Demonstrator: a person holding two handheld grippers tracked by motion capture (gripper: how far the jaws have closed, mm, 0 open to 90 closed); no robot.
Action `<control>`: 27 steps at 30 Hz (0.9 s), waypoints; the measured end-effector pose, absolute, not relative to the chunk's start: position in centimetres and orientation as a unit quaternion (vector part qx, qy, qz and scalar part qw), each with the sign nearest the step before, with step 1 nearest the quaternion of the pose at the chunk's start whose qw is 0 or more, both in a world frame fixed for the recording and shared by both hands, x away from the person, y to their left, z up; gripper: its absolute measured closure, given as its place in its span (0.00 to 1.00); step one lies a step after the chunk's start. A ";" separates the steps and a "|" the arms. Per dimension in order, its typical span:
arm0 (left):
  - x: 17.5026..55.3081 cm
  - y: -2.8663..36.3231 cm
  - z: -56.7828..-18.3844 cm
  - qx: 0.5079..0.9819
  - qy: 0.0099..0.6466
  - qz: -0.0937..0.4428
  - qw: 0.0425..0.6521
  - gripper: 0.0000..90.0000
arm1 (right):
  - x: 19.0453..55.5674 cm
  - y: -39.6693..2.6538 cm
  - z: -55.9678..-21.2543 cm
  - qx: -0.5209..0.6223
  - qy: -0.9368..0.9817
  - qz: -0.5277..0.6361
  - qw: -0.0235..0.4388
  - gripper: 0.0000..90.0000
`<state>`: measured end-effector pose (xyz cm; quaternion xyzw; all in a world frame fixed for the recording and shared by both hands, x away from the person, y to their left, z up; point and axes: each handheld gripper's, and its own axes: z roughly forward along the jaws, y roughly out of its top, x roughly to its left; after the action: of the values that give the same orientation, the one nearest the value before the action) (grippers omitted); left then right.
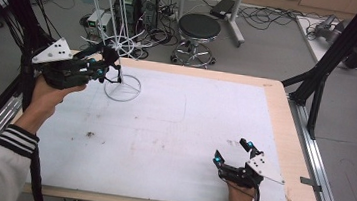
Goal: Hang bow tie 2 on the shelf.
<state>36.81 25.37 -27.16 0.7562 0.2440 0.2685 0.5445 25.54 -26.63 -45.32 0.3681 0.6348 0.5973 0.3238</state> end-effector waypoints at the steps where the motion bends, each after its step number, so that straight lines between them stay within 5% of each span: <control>1: 36.9 25.3 -27.1 0.756 0.245 0.269 0.544 0.85 | 25.5 -26.6 -45.3 0.368 0.635 0.598 0.323 0.03; 27: 39.3 25.7 -26.8 0.753 0.288 0.282 0.519 0.85 | 25.5 -26.7 -45.3 0.368 0.634 0.599 0.322 0.03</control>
<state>39.34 25.71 -26.77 0.7535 0.2882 0.2821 0.5192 25.53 -26.66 -45.33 0.3679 0.6345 0.5988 0.3217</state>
